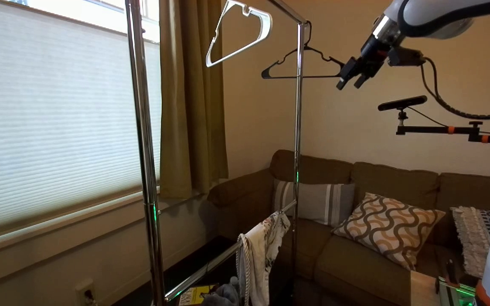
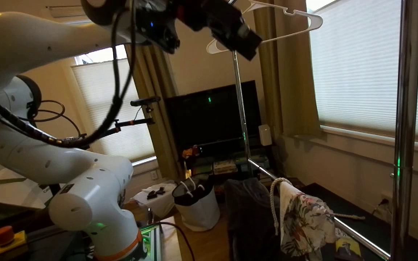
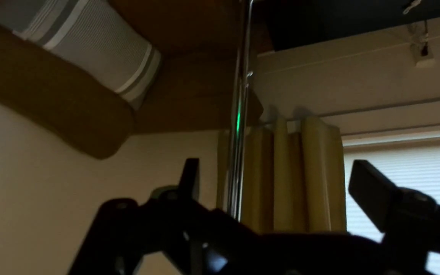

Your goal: Move the black hanger from the right to the left on the top rod

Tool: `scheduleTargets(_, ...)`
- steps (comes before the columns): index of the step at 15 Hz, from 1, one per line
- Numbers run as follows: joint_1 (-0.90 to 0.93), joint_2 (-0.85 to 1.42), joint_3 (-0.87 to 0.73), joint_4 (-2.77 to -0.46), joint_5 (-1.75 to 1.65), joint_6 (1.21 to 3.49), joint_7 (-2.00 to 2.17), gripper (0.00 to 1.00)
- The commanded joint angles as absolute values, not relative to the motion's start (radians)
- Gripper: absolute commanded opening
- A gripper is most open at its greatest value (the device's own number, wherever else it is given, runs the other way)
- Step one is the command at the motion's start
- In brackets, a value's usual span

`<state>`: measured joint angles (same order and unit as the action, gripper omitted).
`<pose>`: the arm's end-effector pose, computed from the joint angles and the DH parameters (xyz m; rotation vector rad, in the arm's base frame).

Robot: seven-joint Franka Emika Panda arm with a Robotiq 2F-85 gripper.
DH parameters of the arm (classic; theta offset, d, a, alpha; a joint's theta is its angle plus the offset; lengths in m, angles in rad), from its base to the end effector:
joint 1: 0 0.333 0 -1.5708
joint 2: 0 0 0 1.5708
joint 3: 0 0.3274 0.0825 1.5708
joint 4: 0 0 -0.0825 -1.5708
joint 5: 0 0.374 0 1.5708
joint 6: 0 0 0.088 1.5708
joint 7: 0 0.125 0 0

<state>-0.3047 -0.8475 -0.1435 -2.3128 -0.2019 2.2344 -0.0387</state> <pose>0.2799 -0.1711 0.7005 2.6587 -0.4618 1.0265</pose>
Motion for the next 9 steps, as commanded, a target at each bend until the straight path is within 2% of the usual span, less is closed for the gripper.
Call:
scheduleTargets(1, -0.291, -0.852, -0.167, -2.271, -0.239, 2.229, -0.067, 1.00)
scheduleTargets(5, -0.272, -0.867, -0.207, -2.202, -0.239, 2.224, -0.121, 1.00)
scheduleTargets(9, -0.236, -0.845, -0.313, -2.079, -0.230, 2.196, -0.234, 1.00)
